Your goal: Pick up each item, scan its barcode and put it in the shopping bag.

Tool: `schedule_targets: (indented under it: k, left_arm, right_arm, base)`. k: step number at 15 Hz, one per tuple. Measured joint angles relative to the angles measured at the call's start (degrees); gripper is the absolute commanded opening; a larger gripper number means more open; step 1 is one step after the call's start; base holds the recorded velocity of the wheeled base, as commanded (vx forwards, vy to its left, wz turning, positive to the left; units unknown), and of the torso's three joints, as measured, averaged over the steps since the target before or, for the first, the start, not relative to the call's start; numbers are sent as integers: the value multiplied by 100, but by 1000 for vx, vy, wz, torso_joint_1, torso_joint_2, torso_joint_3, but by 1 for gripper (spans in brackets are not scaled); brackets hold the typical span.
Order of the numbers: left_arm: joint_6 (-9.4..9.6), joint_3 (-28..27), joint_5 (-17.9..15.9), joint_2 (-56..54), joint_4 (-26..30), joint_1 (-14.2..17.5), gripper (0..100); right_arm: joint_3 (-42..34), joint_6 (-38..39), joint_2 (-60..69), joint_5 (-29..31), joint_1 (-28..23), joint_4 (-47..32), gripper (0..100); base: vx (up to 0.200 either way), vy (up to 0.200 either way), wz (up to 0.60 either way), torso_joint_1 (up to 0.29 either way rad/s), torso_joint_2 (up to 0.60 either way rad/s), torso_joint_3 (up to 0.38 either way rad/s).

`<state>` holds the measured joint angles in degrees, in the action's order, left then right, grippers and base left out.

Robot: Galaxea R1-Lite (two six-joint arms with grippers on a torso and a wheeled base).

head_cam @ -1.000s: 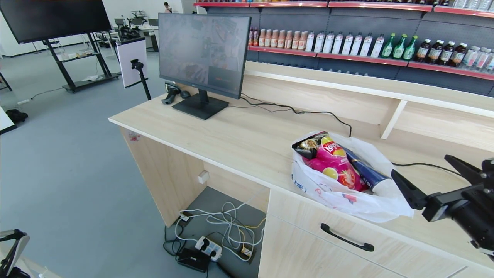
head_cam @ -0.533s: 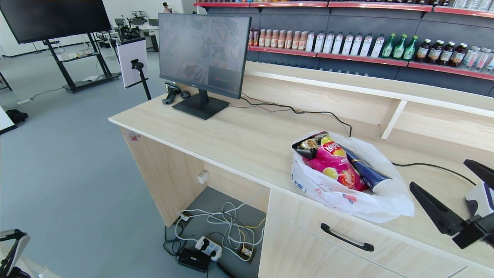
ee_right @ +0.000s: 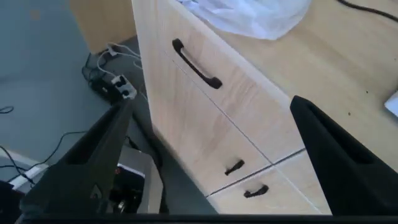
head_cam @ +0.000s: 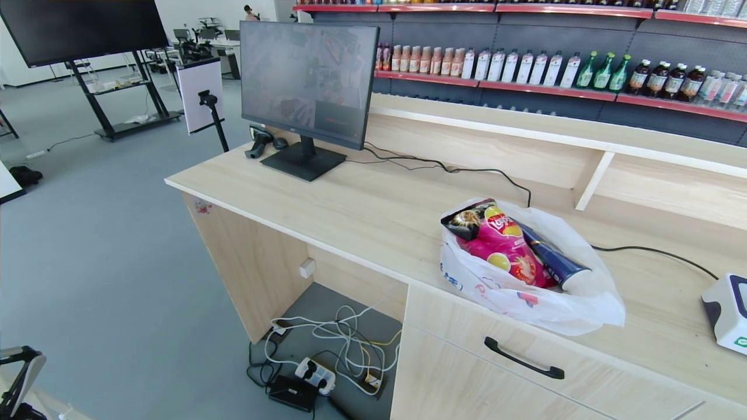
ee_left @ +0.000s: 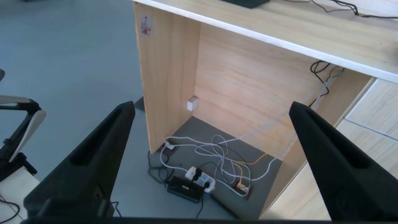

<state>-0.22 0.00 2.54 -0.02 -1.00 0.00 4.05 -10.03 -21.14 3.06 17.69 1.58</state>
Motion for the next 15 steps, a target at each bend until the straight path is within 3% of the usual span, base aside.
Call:
schedule_targets:
  k: [1,4,6,9,15]
  left_arm:
    - [-5,0,2,0,2,0,100]
    - [-10,0,0,0,11,0,100]
    - [-11,0,6,0,13,0,100]
    - [-21,0,6,0,13,0,100]
    - [-33,0,9,0,13,0,100]
  right_arm:
    - [55,93,372,2,-328,-201,100]
    - [138,396,846,-255,-1997,-425,100]
    - [102,388,1164,-489,-2517,-508,100]
    - [-267,11,1462,-984,-2576,475,100]
    - [-400,-66,1580,-1581,-2281,16,100]
  base:
    - [0,0,0,0,0,0]
    - [0,0,0,0,0,0]
    - [0,0,0,0,0,0]
    - [0,0,0,0,0,0]
    - [0,0,0,0,0,0]
